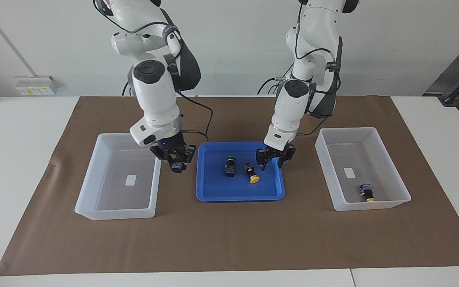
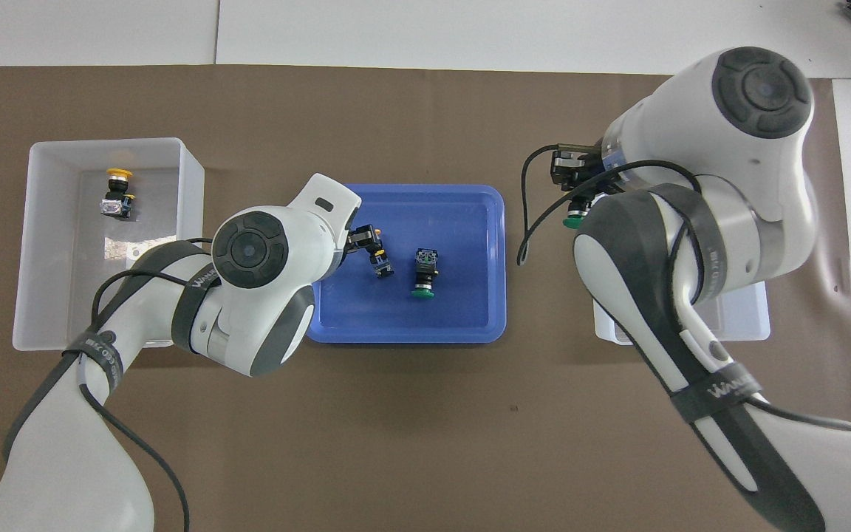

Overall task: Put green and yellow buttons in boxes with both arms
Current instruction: 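Grasp another yellow button while the right gripper releases the green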

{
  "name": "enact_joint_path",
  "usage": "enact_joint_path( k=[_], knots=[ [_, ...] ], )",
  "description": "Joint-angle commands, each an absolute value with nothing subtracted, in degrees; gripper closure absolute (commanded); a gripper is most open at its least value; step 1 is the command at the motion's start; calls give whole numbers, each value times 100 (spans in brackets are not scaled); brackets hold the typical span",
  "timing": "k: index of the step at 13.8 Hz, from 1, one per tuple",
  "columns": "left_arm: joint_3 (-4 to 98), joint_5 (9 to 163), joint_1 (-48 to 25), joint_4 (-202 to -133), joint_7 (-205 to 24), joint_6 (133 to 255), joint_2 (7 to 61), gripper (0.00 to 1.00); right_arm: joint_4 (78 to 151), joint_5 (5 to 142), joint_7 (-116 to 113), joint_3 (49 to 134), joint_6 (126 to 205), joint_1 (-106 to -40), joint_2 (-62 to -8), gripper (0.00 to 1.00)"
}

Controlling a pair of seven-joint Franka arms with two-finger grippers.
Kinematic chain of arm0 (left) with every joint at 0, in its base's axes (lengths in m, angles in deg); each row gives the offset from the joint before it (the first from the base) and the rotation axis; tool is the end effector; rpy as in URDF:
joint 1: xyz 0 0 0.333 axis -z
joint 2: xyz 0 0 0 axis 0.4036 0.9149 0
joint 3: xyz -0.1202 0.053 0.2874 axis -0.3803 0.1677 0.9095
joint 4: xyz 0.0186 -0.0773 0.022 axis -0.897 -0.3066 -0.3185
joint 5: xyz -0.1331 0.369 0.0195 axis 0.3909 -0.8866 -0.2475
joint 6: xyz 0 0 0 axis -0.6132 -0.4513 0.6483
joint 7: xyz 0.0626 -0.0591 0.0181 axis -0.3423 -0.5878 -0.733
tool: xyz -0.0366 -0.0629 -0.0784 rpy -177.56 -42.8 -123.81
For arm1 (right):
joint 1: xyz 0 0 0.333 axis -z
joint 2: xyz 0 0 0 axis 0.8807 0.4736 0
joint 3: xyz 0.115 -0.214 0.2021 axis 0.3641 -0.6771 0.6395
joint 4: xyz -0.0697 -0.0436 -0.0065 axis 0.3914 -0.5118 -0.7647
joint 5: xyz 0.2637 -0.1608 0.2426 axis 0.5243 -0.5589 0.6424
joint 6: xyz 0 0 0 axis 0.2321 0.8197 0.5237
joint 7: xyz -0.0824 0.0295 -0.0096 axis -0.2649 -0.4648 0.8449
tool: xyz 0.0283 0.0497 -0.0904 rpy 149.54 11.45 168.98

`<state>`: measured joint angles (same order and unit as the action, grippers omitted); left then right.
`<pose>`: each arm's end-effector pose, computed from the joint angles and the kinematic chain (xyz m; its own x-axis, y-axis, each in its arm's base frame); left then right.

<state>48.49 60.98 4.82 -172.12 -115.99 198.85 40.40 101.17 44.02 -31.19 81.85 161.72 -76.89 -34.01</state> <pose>0.5415 -0.3138 0.3518 0.9633 0.1986 0.1805 0.1699 -0.9719 0.1627 0.6429 0.1508 0.4922 0.9818 -0.1489 0.1180 -0.1440 -0.9884 -0.0488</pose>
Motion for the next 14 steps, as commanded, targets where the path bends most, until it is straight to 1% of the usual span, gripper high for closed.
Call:
enact_joint_path(
  k=[1,4,5,7,9,10,11,12,14],
  knots=[
    [4941,6093,731,-17171,-12105,20062,4143,27,10361,4520,-2006,8246,16109,-7037,-3530,100],
    [4941,6093,819,-17074,-12335,20203,4380,27,10940,4520,-985,8246,16529,-6465,-3644,100],
    [4941,6093,863,-17065,-12387,20247,4485,27,11134,4520,-678,8246,16783,-6307,-3636,100],
    [4941,6093,968,-17083,-12571,20413,4574,27,11713,4520,-193,8246,17581,-5964,-3592,100],
    [4932,6093,977,-17126,-12677,20432,4609,29,12101,4520,-156,8246,18120,-5945,-3531,100],
    [4932,6093,1003,-17153,-12686,20432,4618,36,12224,4520,-165,8246,18383,-5927,-3461,100],
    [4932,6093,1012,-17162,-12713,20397,4609,50,12295,4529,-174,8246,18603,-5918,-3355,100],
    [4932,6093,1012,-17153,-12722,20344,4609,70,12304,4538,-191,8246,18762,-5918,-3259,100],
    [4941,6084,1021,-17145,-12687,20047,4531,95,12305,4686,-393,8246,18834,-5971,-3100,100]
  ],
)
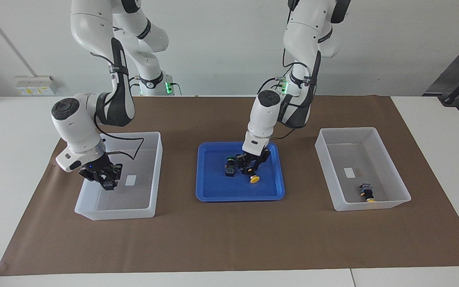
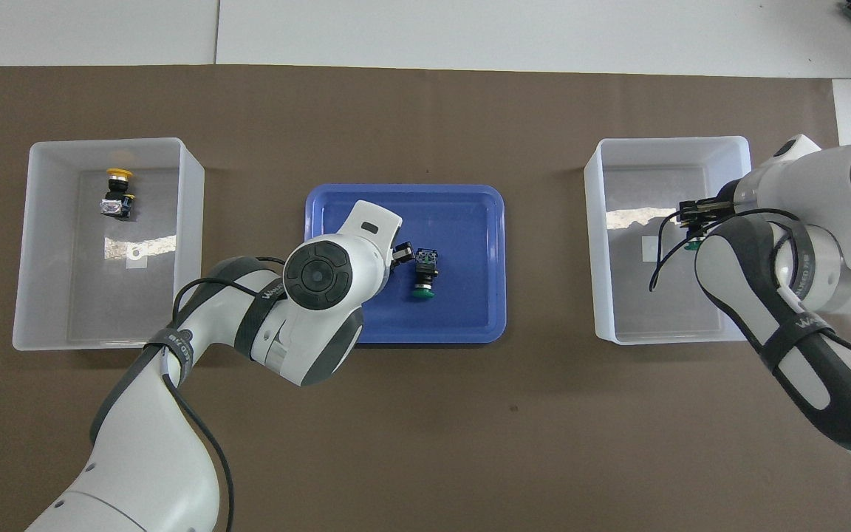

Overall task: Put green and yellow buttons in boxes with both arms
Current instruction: 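Carry the yellow button to the bin while the right gripper reaches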

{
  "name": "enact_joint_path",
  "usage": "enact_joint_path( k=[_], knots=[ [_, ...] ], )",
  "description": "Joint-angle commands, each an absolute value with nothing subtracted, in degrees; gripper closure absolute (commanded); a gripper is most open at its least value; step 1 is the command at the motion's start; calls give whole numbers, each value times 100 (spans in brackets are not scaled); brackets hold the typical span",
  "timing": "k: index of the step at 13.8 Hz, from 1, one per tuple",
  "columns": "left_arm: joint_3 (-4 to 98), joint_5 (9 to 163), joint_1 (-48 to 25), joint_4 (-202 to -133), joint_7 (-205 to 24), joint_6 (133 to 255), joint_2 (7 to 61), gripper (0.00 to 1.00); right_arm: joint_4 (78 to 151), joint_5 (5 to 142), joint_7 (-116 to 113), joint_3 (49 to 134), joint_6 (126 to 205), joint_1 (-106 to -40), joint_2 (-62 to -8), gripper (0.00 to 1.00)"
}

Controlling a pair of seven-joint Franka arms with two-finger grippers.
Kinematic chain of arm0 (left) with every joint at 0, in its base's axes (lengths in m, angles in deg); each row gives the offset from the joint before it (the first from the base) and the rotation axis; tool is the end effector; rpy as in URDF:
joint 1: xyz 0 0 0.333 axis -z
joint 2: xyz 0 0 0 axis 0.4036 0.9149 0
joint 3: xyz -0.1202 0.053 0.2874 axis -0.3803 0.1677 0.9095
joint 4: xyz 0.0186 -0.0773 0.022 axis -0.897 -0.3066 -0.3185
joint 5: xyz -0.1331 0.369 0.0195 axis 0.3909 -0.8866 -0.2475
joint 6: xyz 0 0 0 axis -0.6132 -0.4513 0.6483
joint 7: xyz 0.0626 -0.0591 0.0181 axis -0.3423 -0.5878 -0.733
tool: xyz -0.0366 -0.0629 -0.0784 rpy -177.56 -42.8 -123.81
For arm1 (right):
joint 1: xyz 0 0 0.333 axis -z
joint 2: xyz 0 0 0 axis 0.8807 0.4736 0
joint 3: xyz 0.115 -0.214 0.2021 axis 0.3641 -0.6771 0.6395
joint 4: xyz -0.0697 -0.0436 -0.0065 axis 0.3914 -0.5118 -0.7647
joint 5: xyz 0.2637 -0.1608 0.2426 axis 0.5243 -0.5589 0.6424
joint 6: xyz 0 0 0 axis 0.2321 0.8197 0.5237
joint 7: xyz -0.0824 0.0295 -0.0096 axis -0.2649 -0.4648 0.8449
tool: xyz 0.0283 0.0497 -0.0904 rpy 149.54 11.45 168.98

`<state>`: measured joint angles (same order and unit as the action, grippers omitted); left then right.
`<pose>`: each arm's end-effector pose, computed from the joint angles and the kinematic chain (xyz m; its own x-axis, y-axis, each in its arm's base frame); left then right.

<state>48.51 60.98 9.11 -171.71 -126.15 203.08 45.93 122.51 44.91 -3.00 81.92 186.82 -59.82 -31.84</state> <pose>0.5229 -0.3575 0.3024 0.9449 0.2971 0.1376 0.2707 -0.9453 0.1819 0.6289 -0.0439 0.3344 0.9873 0.0325 0.1554 0.0316 -0.9995 0.0080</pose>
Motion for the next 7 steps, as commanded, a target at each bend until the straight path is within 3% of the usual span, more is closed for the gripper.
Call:
enact_joint_path(
  k=[1,5,6,7],
  knots=[
    [4958,6066,1012,-17153,-12591,19827,4426,100,12305,4731,-419,8254,18843,-5971,-3021,100],
    [4967,6058,373,-17259,-11249,18932,3452,100,12322,4846,-420,8254,19097,-6006,-2880,100],
    [4967,6057,145,-17259,-10888,18642,3223,100,12331,4846,-420,8254,19115,-6006,-2836,76],
    [4967,6057,-101,-17241,-10598,18465,3055,100,12322,4846,-420,8254,19115,-6006,-2827,32]
  ],
)
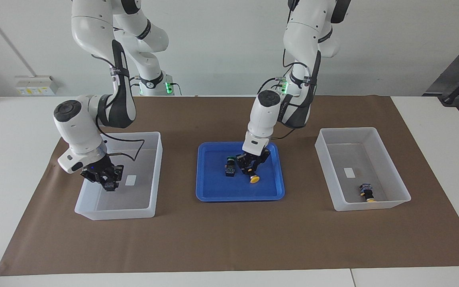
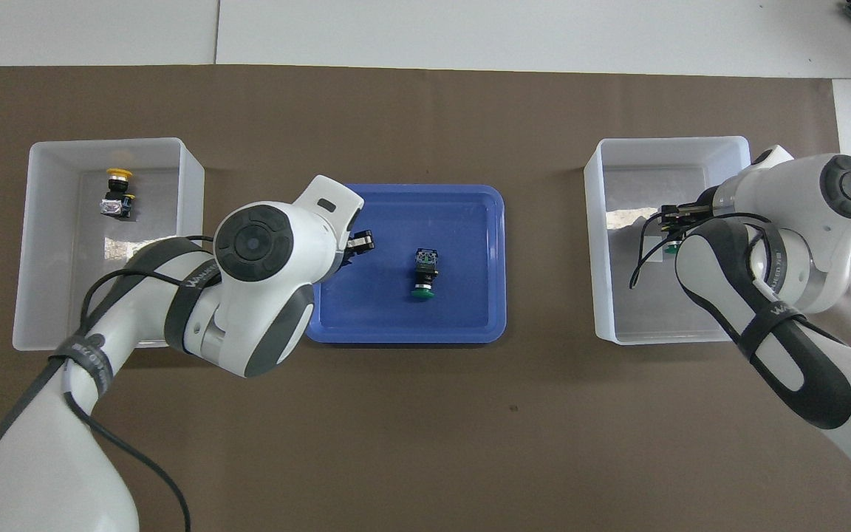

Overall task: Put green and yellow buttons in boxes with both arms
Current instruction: 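Carry the yellow button to the bin while the right gripper reaches, then release the yellow button while the right gripper grasps the last green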

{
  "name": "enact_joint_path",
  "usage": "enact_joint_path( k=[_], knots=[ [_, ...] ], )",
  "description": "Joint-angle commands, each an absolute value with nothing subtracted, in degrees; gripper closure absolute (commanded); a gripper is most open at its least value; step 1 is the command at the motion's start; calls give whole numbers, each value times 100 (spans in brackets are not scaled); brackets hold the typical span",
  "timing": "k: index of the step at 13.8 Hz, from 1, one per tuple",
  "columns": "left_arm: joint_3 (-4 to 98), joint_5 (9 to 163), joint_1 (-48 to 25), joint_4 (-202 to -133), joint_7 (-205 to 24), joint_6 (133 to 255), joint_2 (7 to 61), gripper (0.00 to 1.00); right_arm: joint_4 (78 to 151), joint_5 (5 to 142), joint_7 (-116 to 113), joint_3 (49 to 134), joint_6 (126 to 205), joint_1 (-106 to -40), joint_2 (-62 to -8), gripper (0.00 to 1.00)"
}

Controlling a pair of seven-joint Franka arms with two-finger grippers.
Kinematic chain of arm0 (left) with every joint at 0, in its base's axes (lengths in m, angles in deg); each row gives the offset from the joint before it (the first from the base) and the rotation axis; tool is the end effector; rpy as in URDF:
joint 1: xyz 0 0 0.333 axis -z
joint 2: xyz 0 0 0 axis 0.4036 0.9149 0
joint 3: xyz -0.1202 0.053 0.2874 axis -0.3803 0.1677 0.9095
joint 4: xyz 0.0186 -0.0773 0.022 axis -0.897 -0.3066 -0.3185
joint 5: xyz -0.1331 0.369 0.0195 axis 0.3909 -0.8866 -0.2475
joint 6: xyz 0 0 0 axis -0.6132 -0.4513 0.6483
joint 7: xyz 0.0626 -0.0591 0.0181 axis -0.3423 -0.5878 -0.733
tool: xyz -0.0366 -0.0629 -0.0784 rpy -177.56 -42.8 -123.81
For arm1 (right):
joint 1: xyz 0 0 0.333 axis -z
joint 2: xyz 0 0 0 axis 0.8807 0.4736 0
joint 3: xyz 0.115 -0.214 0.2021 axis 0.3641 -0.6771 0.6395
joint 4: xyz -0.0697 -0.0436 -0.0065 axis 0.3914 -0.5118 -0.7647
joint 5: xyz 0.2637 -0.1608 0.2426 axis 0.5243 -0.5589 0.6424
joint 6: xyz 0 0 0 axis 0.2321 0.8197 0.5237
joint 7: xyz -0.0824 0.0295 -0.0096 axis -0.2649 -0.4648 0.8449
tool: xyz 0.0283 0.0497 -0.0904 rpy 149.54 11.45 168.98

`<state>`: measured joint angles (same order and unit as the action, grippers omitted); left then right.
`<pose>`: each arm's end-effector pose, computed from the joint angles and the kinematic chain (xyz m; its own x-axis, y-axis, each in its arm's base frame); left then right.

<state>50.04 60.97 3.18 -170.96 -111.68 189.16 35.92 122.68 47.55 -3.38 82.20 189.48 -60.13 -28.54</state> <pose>0.5466 -0.2781 0.3913 0.9750 0.1716 0.1413 0.1583 -0.9822 0.1012 0.6318 -0.0380 0.3014 0.9895 -0.0006 0.1443 0.0033 -0.9996 -0.0268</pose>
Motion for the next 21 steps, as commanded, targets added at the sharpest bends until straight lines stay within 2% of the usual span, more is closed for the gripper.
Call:
enact_joint_path(
  k=[1,3,6,9,11,15,18,21],
  knots=[
    [4985,6057,-287,-17206,-10351,18393,2958,100,12322,4846,-420,8254,19106,-6006,-2827,0],
    [4993,6057,-831,-17119,-9885,18454,2904,100,12252,4846,-428,8289,18975,-6024,-3010,0],
    [4985,6075,-1543,-17188,-8883,19136,2957,100,12060,4837,-691,8307,18222,-6313,-3599,0],
    [4985,6075,-1913,-17372,-8514,19587,3010,100,11332,4740,-1436,8307,17237,-6761,-3671,0],
    [4976,6084,-2220,-17487,-7856,19667,3045,100,11075,4731,-1982,8307,16980,-7252,-3662,0],
    [4985,6084,-2345,-17549,-7510,20324,3509,100,11074,4652,-3423,8316,17119,-8333,-3583,0],
    [4985,6084,-2467,-17549,-7194,20721,3783,99,11074,4643,-4083,8316,17549,-8817,-3320,0],
    [4985,6084,-2468,-17549,-7132,20905,4011,88,11074,4626,-4593,8307,17919,-9248,-3004,0]
  ],
)
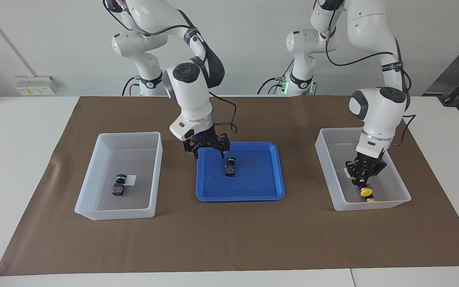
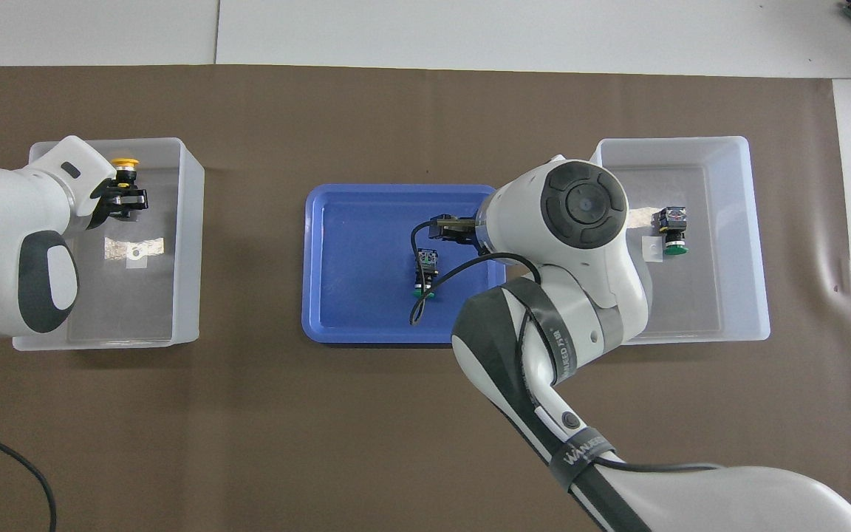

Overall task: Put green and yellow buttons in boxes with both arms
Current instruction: 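Release the yellow button while the right gripper grasps the last green, then carry the green button with the right gripper to its bin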

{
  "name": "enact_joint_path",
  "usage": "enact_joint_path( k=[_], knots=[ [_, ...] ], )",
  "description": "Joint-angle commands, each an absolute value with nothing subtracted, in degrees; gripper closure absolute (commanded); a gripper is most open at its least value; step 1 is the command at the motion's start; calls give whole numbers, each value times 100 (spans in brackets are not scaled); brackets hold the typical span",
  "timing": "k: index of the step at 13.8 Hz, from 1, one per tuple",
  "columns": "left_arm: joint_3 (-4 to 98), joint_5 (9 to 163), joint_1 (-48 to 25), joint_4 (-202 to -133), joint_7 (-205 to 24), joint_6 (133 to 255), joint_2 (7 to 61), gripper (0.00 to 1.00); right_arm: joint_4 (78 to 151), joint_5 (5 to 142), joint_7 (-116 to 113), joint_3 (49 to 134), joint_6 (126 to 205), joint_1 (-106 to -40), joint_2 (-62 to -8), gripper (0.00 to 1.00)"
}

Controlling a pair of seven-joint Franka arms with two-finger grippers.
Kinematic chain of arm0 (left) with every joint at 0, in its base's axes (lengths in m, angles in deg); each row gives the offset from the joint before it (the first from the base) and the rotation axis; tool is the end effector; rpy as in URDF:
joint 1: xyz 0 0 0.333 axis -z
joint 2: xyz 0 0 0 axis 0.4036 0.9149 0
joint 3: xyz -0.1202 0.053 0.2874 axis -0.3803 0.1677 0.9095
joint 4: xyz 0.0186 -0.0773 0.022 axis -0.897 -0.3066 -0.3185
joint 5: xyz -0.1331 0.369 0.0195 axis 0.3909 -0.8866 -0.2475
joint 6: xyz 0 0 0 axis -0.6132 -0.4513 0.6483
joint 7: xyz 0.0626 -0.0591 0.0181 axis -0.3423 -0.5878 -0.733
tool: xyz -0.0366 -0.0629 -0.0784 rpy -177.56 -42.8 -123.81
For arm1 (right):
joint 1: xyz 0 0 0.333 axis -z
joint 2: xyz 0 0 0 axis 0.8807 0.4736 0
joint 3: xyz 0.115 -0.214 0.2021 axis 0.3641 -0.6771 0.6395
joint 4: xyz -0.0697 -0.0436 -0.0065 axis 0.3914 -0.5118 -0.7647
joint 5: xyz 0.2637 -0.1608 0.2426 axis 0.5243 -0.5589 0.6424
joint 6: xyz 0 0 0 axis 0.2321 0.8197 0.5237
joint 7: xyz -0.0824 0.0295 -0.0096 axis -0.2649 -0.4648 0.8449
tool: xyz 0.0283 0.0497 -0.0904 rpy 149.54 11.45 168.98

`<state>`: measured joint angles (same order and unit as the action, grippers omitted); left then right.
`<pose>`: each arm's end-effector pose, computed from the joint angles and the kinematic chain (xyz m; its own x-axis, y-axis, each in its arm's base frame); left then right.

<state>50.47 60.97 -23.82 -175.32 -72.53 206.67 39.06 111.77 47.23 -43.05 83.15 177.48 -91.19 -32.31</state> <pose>0.6211 0.0047 0.3563 0.9390 -0.0399 0.3417 -0.0353 -0.9992 -0.0197 0.5784 0.3170 0.4104 0.9842 -0.1259 0.1248 -0.1068 -0.9830 -0.1490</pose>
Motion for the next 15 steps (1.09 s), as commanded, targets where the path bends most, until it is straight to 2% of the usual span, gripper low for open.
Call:
enact_joint_path(
  k=[1,3,5,9,12,14,15],
  knots=[
    [4985,6084,-2477,-17549,-7132,21106,4099,82,11048,4600,-4682,8307,17955,-9363,-2837,0],
    [4985,6084,-2468,-17549,-7158,21380,4275,58,10951,4276,-5067,8307,18235,-9574,-2486,0],
    [4993,6084,-2486,-17496,-7132,21398,4275,0,11021,3863,-5218,8316,18350,-9645,-2353,0],
    [4993,6084,-2459,-17478,-7158,21258,4127,0,11074,3852,-5210,8316,18403,-9662,-2221,0],
    [4993,6084,-2398,-17487,-7184,20173,3531,0,11135,3852,-5236,8325,18665,-9698,-2151,3],
    [4993,6075,-2380,-17461,-7149,19223,3056,0,11197,3852,-5289,8316,18799,-9724,-2106,18],
    [4976,6075,-2328,-17461,-7149,18862,2801,0,11197,3852,-5298,8316,18799,-9724,-2106,36]
  ],
)
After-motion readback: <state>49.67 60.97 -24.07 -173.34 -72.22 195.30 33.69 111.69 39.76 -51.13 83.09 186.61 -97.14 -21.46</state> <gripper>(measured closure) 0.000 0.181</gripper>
